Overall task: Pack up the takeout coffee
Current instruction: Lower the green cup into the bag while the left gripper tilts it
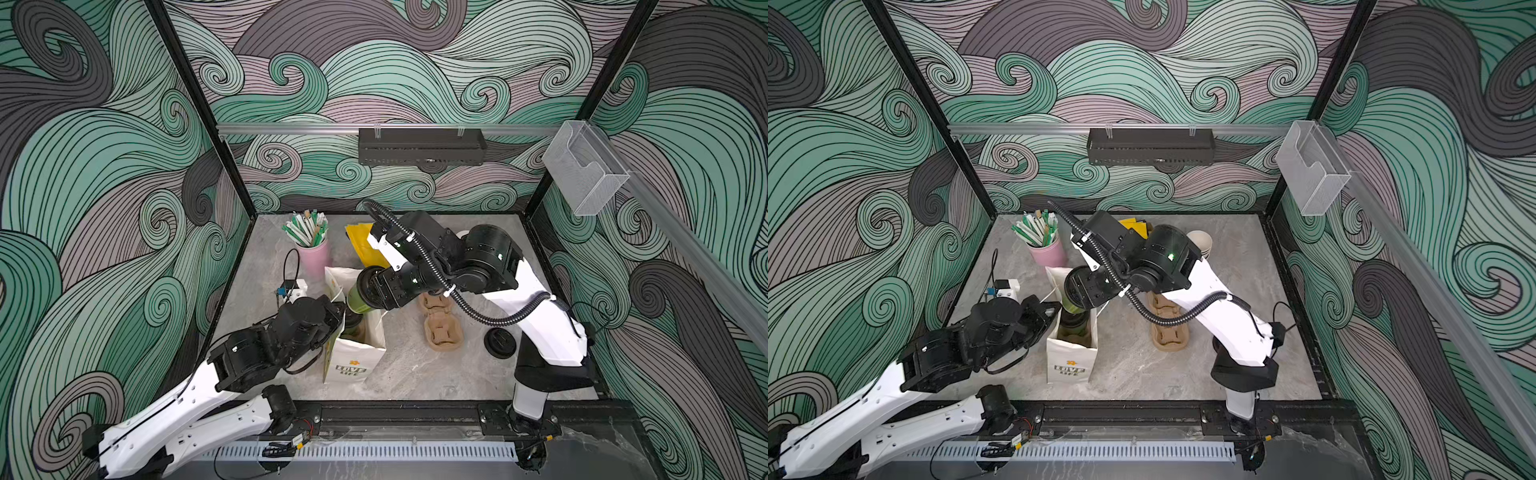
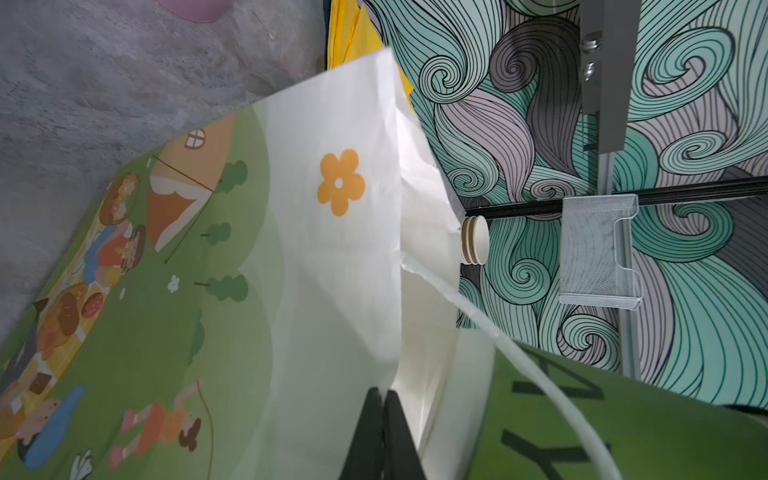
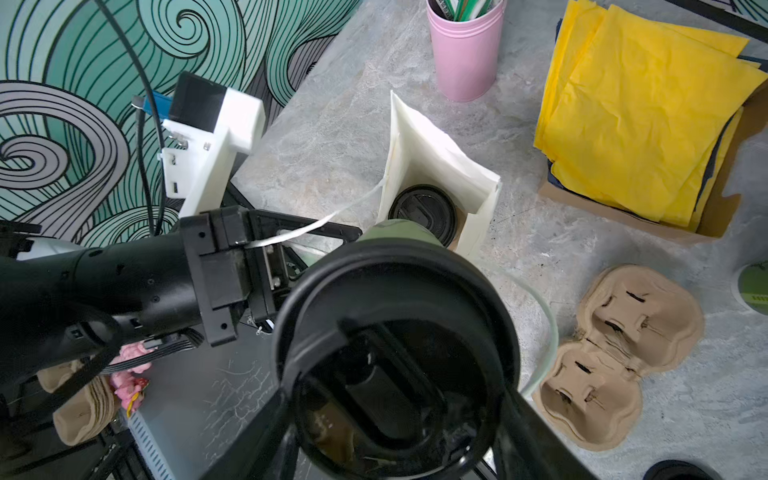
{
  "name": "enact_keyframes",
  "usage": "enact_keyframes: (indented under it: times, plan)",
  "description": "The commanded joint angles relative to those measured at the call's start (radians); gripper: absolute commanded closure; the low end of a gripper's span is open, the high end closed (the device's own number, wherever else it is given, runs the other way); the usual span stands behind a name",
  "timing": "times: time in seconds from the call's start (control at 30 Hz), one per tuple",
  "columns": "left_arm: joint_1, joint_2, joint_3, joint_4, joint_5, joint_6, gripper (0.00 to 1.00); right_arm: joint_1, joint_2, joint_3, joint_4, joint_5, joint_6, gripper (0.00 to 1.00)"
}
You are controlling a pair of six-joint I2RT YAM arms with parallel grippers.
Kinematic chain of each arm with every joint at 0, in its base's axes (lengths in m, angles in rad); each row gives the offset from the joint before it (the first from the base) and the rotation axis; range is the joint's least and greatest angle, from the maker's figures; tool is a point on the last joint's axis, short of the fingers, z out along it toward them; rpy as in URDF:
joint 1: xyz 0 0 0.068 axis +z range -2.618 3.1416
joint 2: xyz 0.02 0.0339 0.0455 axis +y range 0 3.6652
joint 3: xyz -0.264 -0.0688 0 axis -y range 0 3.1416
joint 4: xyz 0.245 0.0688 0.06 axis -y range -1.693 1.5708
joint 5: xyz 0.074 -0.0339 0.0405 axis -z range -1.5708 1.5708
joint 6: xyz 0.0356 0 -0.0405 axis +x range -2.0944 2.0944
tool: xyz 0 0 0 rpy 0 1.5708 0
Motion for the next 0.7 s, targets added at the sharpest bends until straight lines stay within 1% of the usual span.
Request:
enact_keyframes:
  times: [0.0,0.23,0.33,0.43,0.47,0.67]
  plan:
    - [-0.003,0.004,-0.021,0.116,-0.028,-0.025,1.00,0.003,-0.011,0.022,-0.052,0.054,0.014,0.38]
    - [-0.004,0.024,-0.085,0.285,-0.029,-0.045,1.00,0.002,-0.016,0.025,-0.088,0.092,0.028,0.38]
    - [-0.005,0.020,-0.078,0.263,-0.043,-0.039,1.00,0.002,-0.016,0.017,-0.092,0.095,0.032,0.38]
    - [-0.004,-0.007,-0.059,0.185,-0.067,-0.034,1.00,0.002,-0.003,0.018,-0.091,0.078,0.036,0.38]
    - [-0.005,-0.017,-0.050,0.149,-0.073,-0.030,0.97,0.002,0.006,0.025,-0.091,0.069,0.036,0.38]
    - [-0.004,-0.056,-0.001,-0.021,-0.091,-0.009,0.69,0.003,0.049,0.065,-0.073,0.022,0.035,0.38]
